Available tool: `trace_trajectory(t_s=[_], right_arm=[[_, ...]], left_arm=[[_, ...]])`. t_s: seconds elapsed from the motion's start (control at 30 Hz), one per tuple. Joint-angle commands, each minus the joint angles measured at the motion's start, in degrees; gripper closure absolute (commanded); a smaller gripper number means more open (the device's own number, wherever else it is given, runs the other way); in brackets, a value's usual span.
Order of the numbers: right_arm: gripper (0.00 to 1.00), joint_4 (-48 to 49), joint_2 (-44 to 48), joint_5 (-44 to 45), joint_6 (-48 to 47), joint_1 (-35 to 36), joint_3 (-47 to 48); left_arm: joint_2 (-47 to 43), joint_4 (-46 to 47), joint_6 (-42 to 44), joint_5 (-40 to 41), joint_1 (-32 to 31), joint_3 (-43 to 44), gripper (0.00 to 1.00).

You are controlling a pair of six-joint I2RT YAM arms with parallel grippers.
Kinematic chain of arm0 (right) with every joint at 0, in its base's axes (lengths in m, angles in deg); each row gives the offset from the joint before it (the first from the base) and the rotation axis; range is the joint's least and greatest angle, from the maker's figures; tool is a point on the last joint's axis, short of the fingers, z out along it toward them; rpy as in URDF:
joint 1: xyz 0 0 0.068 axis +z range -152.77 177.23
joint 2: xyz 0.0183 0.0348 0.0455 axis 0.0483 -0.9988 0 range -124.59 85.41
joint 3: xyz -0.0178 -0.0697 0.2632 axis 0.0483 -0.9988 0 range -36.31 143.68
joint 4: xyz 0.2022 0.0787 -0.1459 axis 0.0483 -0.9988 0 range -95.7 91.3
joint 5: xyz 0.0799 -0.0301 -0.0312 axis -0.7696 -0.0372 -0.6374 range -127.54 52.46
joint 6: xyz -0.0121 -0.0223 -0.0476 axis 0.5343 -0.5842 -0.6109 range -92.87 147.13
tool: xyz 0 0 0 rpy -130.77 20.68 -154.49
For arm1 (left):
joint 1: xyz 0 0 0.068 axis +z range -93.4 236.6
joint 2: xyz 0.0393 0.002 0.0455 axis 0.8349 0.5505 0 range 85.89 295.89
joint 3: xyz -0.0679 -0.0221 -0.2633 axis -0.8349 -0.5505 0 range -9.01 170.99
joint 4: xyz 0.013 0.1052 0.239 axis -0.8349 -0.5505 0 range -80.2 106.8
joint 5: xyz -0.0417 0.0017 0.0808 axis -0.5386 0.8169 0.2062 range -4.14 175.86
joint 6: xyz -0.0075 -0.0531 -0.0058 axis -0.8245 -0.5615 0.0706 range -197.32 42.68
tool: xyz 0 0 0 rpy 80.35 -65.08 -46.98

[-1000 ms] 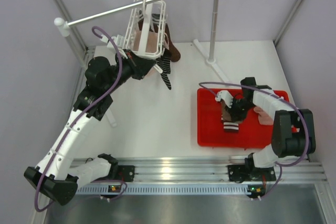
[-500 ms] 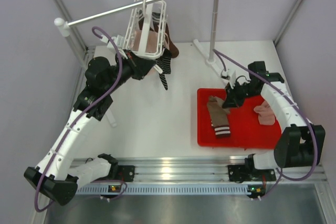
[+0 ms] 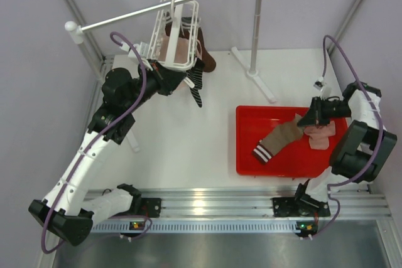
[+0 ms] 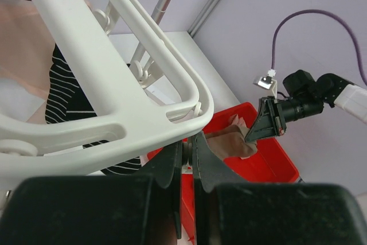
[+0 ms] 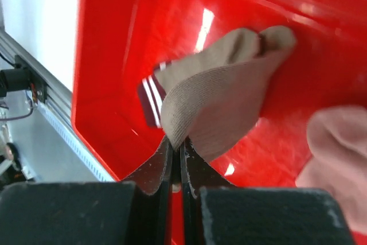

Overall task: Clip the socks to the hanger
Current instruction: Pick up the sock from the bin.

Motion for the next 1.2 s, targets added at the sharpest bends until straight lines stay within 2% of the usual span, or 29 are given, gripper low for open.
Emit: trace_trajectory(t_s=[0.0,0.17,0.37,0.4,0.43,0.47,0.53,0.73,0.83,0.87,1.0,1.03,1.17], right_arm=[[1.00,-2.92,-2.47,6.04,-2.66,-4.22,-3.04],[1.00,0.25,-5.19,13.16,-6.17,-11.07,-3.67],[0.99,1.40,-5.38,20.64,-13.98,-14.25,-4.63],[0.91,1.22,-5.29,21.52,-14.87,-14.25,-4.72],[0.67,0.87,-5.29,21.87,-15.66,-14.25,-4.64],[0.58,0.52,-5.20,21.96,-16.46,-14.25,-4.29],[0.47,-0.27,-3.80,21.35,-19.18,-14.25,-3.06],[0.32,-4.31,3.14,10.55,-39.46,-12.76,-1.65],[0.28,-7.47,7.19,7.29,-50.80,-7.06,-3.05],[0.27,-7.39,9.20,7.29,-54.92,-2.52,-4.62],[0.28,-4.24,12.64,8.34,-60.40,10.68,-9.29],[0.29,-3.53,12.82,9.56,-61.28,16.19,-10.60],[0.34,1.21,11.59,12.20,-61.46,27.90,-13.76]], left_arm=[[-1.34,0.43,0.44,-0.05,-0.06,-0.59,1.00],[-0.99,0.07,0.88,0.04,-0.06,0.12,1.00],[-0.90,-0.19,0.88,0.21,-0.06,-0.23,1.00],[-0.81,-0.10,0.62,0.13,-0.06,-0.32,1.00],[-0.90,0.07,0.53,0.13,-0.06,-0.50,1.00],[-0.81,0.16,0.53,-0.05,-0.06,-0.59,1.00],[-0.81,-0.01,0.61,-0.22,-0.06,-0.59,1.00],[-0.11,-0.45,1.14,-0.49,-0.06,0.47,1.00],[0.07,-0.89,1.41,-0.66,-0.06,1.08,1.00],[0.24,-1.07,1.41,-0.66,-0.06,1.08,1.00],[0.59,-1.07,1.32,-0.67,-0.06,0.91,1.00],[0.51,-1.07,1.32,-0.75,-0.06,1.08,1.00],[0.68,-1.86,1.84,-0.31,-0.06,1.43,1.00]])
